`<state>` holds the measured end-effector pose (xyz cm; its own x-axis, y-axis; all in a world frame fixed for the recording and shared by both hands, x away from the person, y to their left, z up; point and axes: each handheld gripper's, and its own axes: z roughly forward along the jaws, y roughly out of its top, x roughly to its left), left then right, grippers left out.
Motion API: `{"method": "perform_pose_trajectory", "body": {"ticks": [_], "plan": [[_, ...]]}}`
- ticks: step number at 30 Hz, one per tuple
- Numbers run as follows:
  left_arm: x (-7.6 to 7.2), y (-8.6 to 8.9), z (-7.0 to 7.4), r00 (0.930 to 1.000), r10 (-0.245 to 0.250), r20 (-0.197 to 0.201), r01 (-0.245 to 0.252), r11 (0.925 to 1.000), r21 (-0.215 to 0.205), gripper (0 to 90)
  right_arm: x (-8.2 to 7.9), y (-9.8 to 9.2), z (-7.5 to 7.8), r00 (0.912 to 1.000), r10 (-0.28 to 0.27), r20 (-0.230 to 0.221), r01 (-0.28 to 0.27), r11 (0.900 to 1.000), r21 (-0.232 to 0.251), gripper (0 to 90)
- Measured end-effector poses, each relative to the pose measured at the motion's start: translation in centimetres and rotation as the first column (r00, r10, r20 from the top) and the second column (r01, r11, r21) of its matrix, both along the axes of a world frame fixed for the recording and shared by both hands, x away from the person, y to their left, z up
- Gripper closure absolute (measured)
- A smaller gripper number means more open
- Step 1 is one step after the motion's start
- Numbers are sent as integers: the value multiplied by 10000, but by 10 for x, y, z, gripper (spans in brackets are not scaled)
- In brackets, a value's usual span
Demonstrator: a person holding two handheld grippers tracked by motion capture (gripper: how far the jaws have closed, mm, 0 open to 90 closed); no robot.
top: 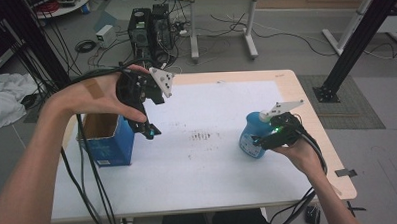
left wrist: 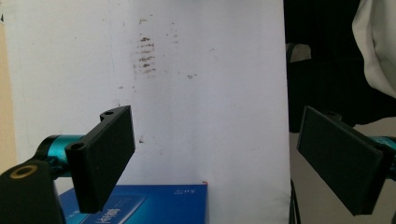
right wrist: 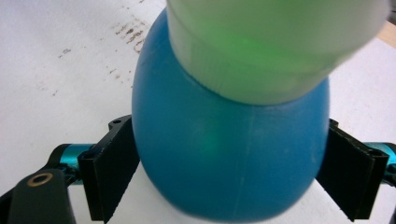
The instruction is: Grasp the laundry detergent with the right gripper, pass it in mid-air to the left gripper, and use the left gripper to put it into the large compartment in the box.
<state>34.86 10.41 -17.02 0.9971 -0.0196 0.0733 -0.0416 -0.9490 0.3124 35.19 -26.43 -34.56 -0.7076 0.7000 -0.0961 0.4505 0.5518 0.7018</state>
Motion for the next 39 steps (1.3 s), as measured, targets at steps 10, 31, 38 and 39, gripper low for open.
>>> {"method": "perform_pose_trajectory", "body": {"ticks": [10,31,38,39], "plan": [[0,1,-2,10000,73,-31,-73,10000,-19,114,0,3,-7,9999,-91,115,88,9995,291,131],[0,4,-5,9999,139,-98,-140,9999,-98,114,-1,4,-17,9996,-212,163,201,9977,649,131],[0,4,-7,9998,139,-122,-140,9999,-99,114,-3,4,-19,9993,-286,238,268,9970,723,132],[0,4,-7,9999,125,-108,-127,9999,-111,114,-2,4,-20,9993,-306,215,290,9968,744,133]]}}
